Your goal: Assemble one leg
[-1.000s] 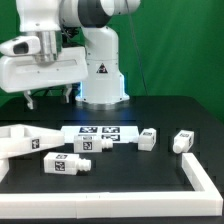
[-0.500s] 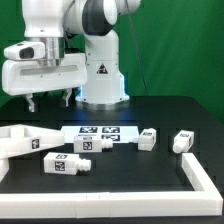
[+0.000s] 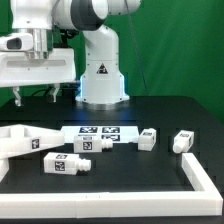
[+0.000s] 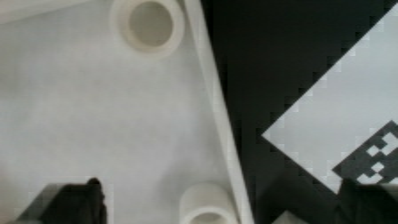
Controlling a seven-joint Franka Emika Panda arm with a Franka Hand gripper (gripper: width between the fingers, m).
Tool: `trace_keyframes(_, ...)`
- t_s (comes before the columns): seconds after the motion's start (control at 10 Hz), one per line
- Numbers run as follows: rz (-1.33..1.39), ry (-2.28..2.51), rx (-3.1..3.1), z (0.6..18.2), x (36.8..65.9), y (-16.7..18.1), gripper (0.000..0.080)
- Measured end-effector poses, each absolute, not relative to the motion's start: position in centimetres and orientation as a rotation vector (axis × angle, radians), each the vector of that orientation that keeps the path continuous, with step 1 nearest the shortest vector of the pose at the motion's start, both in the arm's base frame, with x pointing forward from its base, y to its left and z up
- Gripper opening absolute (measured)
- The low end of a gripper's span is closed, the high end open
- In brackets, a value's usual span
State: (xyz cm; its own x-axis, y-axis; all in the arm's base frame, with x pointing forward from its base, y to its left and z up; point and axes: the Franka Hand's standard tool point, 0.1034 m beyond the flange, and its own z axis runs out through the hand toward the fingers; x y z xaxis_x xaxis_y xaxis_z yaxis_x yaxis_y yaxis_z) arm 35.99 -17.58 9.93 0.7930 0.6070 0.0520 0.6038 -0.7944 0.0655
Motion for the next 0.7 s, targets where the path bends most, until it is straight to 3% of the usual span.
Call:
trace_keyframes(0.5,0.077,0.992,2.941,9.7,36.3,-18.0,0.0648)
trace_keyframes(0.7,0.056,0.886,2.986,10.5,39.0,-19.0,0.0648)
